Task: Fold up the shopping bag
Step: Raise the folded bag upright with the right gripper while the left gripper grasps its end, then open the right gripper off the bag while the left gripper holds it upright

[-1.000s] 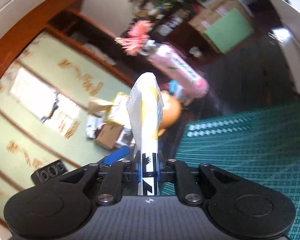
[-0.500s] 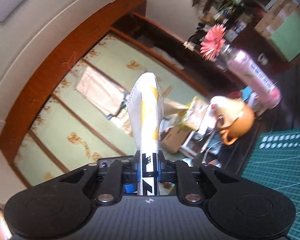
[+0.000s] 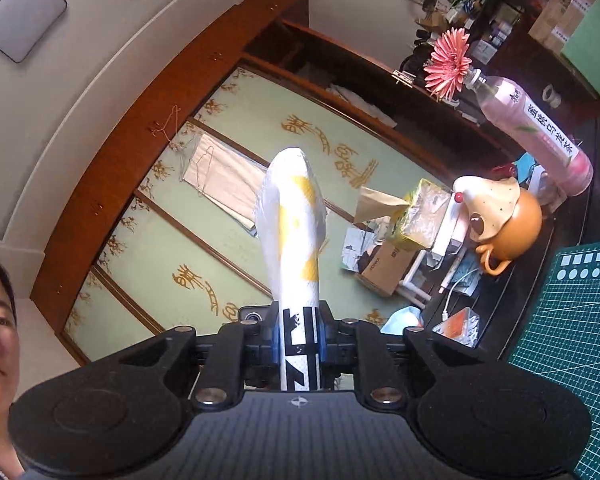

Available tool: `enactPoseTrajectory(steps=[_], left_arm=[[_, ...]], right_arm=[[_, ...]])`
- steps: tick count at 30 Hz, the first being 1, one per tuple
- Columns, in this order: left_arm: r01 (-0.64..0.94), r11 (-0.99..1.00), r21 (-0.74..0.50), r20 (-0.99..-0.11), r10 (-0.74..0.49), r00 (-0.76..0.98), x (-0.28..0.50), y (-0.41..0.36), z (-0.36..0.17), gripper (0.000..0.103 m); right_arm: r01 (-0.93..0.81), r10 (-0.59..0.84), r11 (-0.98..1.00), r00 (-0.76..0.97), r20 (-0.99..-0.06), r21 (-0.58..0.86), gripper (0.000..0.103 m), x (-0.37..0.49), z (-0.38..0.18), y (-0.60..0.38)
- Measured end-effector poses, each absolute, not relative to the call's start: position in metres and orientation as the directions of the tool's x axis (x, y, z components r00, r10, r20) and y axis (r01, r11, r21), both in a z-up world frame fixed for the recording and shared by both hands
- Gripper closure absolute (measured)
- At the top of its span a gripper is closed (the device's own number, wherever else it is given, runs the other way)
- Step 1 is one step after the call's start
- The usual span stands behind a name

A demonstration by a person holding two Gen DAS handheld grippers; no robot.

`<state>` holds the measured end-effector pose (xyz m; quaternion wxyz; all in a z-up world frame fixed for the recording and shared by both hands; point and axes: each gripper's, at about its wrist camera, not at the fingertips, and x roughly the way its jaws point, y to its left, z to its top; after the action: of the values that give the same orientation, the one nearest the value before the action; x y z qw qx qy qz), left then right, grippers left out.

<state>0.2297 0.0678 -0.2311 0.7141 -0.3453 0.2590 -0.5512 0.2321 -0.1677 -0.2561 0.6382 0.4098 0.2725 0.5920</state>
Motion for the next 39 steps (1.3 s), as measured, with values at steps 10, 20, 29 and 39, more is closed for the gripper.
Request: enactPoseTrajectory(steps=[10, 20, 29, 39], left_arm=[[0.611, 0.096, -0.786, -0.017, -0.991, 0.134, 0.231, 0.056, -0.237, 0.089], [0.594, 0.109, -0.797, 0.051, -0.968, 0.246, 0.235, 0.078, -0.236, 0.058], [0.586, 0.044, -0.809, 0.129, -0.959, 0.25, 0.238, 0.098, -0.23, 0.072], [0.56, 0.053, -0.827, 0.11, -0.961, 0.254, 0.239, 0.095, -0.237, 0.075]], right_arm=[[-0.57, 0.97, 0.016, 0.209, 0.126, 0.821, 0.061, 0.237, -0.246, -0.186], [-0.588, 0.98, -0.045, 0.13, 0.149, 0.808, 0.087, 0.237, -0.252, -0.17], [-0.564, 0.992, -0.098, 0.009, 0.125, 0.82, 0.087, 0.232, -0.258, -0.156], [-0.573, 0.995, -0.082, 0.0, 0.1, 0.815, 0.086, 0.228, -0.255, -0.159]])
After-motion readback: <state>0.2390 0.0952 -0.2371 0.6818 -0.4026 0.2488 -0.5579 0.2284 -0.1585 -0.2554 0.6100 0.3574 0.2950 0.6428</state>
